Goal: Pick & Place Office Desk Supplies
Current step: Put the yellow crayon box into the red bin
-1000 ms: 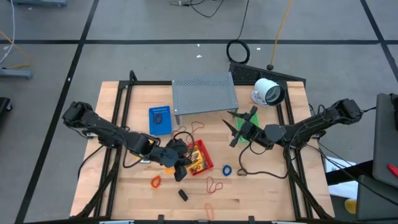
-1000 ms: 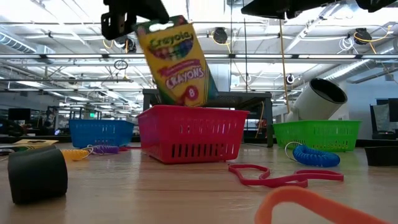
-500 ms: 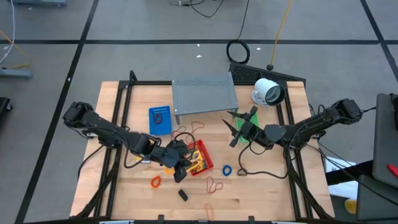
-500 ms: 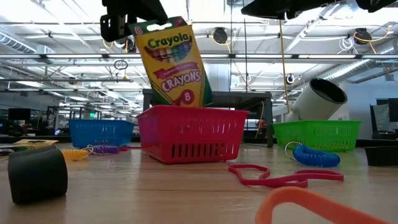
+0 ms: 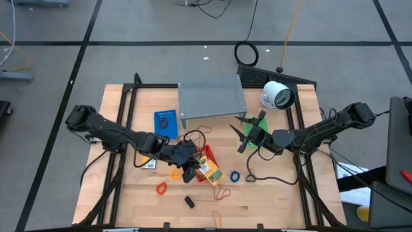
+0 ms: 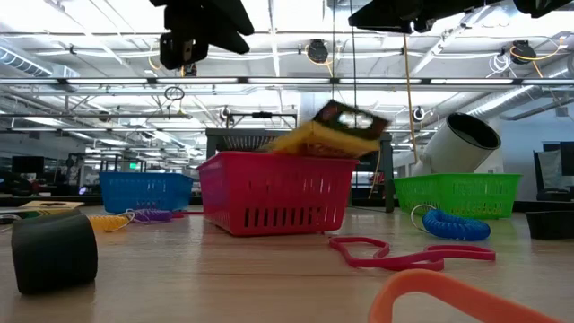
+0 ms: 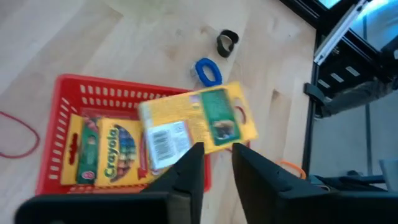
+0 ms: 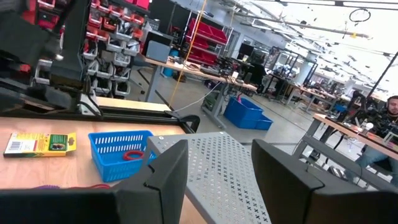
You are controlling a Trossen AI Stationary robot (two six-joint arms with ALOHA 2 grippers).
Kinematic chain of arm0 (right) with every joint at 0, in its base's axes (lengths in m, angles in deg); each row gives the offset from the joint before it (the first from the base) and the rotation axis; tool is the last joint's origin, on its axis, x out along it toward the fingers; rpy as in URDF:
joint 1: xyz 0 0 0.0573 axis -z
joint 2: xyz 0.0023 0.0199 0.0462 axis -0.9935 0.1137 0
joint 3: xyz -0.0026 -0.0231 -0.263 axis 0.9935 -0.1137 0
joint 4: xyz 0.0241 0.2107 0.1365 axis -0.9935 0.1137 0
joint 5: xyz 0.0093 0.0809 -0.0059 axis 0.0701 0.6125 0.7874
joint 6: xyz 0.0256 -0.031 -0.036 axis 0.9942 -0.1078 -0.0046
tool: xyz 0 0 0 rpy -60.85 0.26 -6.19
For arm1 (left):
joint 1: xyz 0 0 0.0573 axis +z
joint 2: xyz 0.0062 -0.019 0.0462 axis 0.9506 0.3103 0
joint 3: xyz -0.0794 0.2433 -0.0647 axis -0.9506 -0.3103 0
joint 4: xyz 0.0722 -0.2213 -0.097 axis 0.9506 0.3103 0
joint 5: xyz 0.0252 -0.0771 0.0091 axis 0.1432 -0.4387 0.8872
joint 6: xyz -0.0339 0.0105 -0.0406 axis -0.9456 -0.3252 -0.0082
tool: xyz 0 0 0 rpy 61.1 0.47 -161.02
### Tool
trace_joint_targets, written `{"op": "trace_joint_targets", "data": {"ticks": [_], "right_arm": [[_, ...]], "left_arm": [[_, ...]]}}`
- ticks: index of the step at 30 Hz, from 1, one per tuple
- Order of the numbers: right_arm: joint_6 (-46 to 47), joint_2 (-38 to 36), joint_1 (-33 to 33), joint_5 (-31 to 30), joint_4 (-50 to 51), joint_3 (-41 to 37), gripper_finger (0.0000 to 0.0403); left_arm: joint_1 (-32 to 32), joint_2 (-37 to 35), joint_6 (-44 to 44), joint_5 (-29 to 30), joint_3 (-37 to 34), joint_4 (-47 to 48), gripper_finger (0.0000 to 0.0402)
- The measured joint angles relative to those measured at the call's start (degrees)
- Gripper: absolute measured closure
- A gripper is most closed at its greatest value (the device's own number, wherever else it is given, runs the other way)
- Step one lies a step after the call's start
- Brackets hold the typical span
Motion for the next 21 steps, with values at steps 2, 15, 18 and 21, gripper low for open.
{"op": "trace_joint_targets", "data": {"ticks": [2, 15, 18, 21], "right_arm": [[0.0, 0.0, 0.0, 0.0, 0.2, 0.0, 0.0236], [0.0, 0.0, -0.2, 0.3, 1.0, 0.0, 0.0236], [0.1, 0.0, -0.8, 3.0, 1.1, 0.0, 0.0236], [0.4, 0.0, -1.2, 8.5, 0.1, 0.0, 0.0236]], "left_arm": [[0.7, 0.0, 0.7, 0.2, 0.0, 0.0, 0.0294], [1.7, 0.0, 8.9, 0.5, 0.0, 0.6, 0.0270], [0.8, -0.1, 9.3, 0.5, -0.6, 3.6, 0.0270], [-0.3, -0.1, 10.6, 0.4, -1.8, 9.3, 0.0270]]}}
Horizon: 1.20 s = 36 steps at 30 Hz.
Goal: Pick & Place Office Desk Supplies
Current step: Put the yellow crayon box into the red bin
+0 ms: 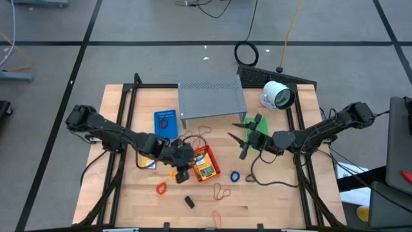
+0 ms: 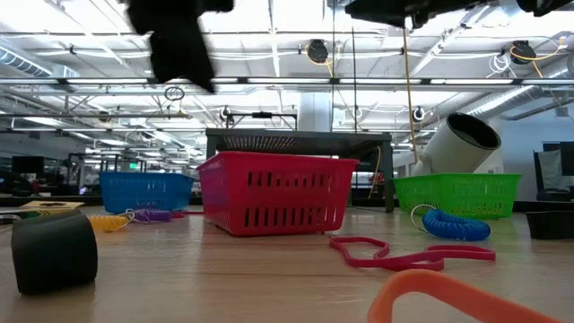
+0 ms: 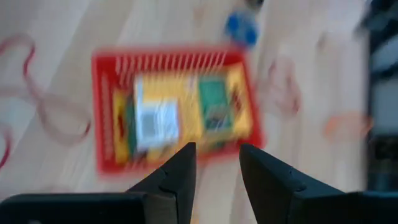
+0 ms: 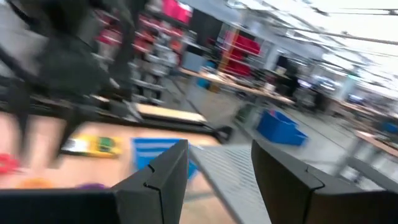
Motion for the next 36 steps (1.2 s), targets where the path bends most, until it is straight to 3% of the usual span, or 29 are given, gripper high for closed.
{"op": "trace_joint_targets", "data": {"ticks": [4, 7, 13, 21, 29, 36], "right_arm": [[2.7, 0.0, 0.0, 7.5, -0.7, 0.0, 0.0236], [5.0, 0.0, 0.0, 10.8, -0.2, 0.3, 0.0236], [9.5, 0.0, 0.0, 14.2, 3.5, 1.1, 0.0236], [14.1, 0.0, 0.0, 14.2, 6.1, 1.2, 0.0236], [14.6, 0.0, 0.0, 14.3, 6.6, 1.2, 0.0236], [14.5, 0.0, 0.0, 14.3, 6.5, 1.2, 0.0236]], "left_arm": [[-2.2, 0.0, 0.0, 0.9, -0.3, 10.4, 0.0270], [-4.7, -0.1, 0.0, 5.0, -0.3, 14.6, 0.0270], [-9.8, -0.9, -1.9, 13.5, -0.3, 26.3, 0.0270], [-12.9, -7.4, -10.9, 17.6, -0.3, 43.3, 0.0270], [-13.1, -25.5, -11.7, 19.7, -6.3, 40.7, 0.0270], [-8.9, -41.7, -6.4, 10.6, -19.2, 27.5, 0.0270]]}}
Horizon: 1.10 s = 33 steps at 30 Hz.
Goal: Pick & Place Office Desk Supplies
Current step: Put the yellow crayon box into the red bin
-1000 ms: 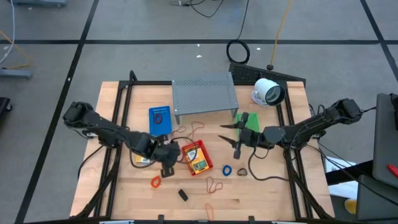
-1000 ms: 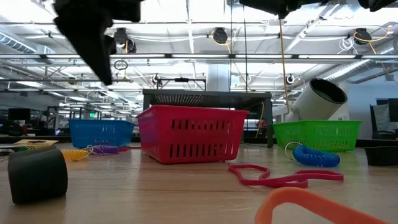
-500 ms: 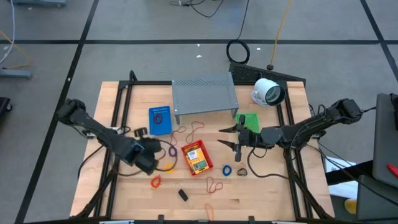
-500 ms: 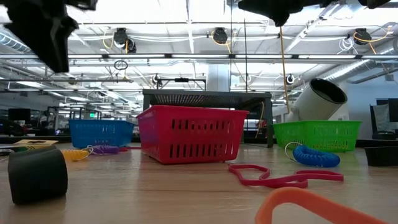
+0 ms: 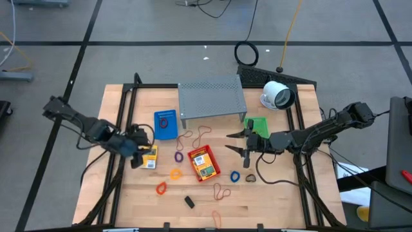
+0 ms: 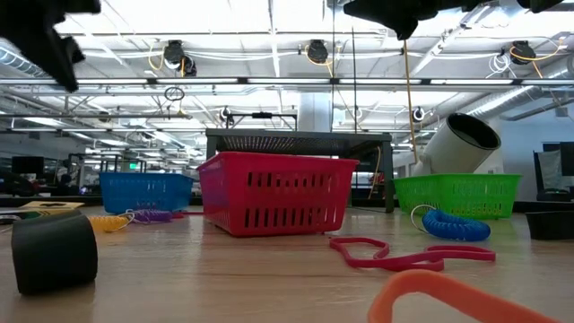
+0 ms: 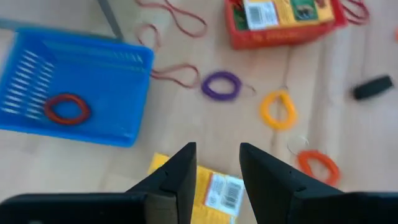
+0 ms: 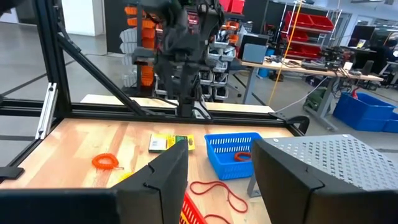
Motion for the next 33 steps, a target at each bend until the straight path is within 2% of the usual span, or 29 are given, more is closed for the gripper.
{"op": "trace_joint_targets", "data": {"ticks": [3, 7, 11, 15, 23, 33], "right_arm": [[-0.1, 0.0, 0.0, 0.0, 0.0, 0.0, 0.0236], [-0.1, 0.0, 0.0, 0.0, 0.0, 0.0, 0.0236], [-0.1, 0.0, 0.0, 0.0, 0.0, 0.0, 0.0236], [-0.1, 0.0, 0.1, 0.0, 0.0, 0.0, 0.0236], [-0.1, 0.0, 0.5, 0.0, 0.2, 0.0, 0.0236], [0.0, 0.0, 0.5, 0.0, 1.4, 0.0, 0.0236]], "left_arm": [[3.2, -2.9, 0.3, -4.5, -4.5, -0.9, 0.0270], [7.8, -3.5, 0.7, -9.4, -9.8, -0.9, 0.0270], [12.0, -3.4, 2.4, -11.8, -13.5, -1.8, 0.0270], [15.9, -3.4, 1.6, -12.1, -14.4, -2.0, 0.0270], [21.2, -2.5, -3.1, -4.7, -14.4, -4.6, 0.0270], [26.6, 8.2, -2.7, -8.4, -14.4, -4.7, 0.0270]]}}
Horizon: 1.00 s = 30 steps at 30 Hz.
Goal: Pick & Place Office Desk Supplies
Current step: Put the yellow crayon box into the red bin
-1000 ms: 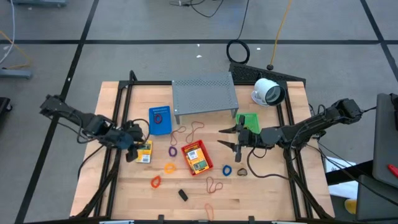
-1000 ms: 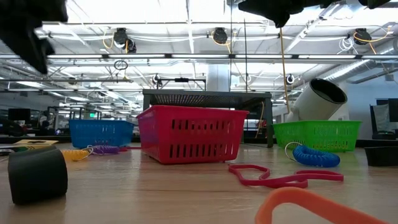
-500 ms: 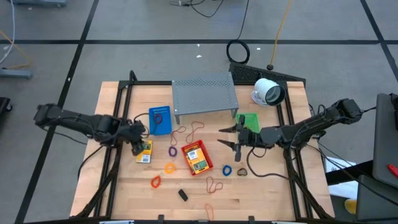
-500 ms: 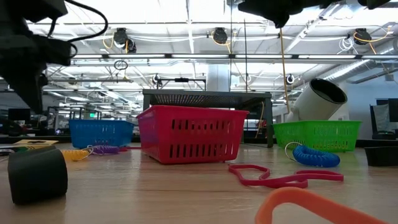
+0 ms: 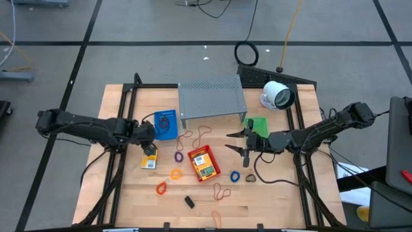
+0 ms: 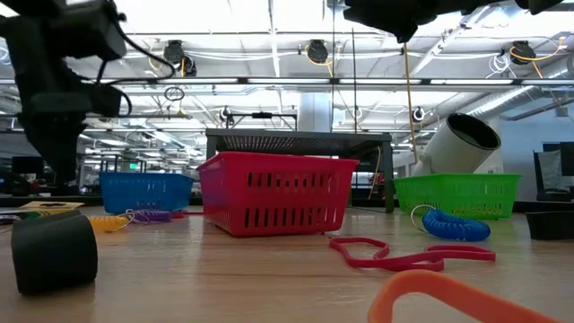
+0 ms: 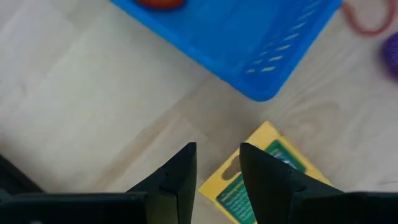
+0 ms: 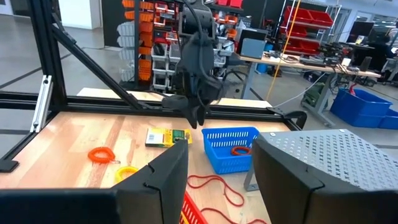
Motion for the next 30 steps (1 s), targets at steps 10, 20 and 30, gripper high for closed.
{"op": "trace_joint_targets", "data": {"ticks": [10, 20, 30], "right_arm": [[-0.1, 0.0, 0.0, 0.0, 0.0, 0.0, 0.0236], [0.0, 0.0, 0.0, 0.0, 0.8, 0.0, 0.0236], [0.0, 0.0, 0.0, 0.0, 0.8, 0.0, 0.0236]], "left_arm": [[2.2, 7.9, 6.9, -6.4, 0.0, -6.1, 0.0270], [2.3, 13.7, 8.5, -7.4, 0.0, -6.3, 0.0270], [2.3, 15.0, 11.1, -15.6, 0.0, -6.9, 0.0270]]}}
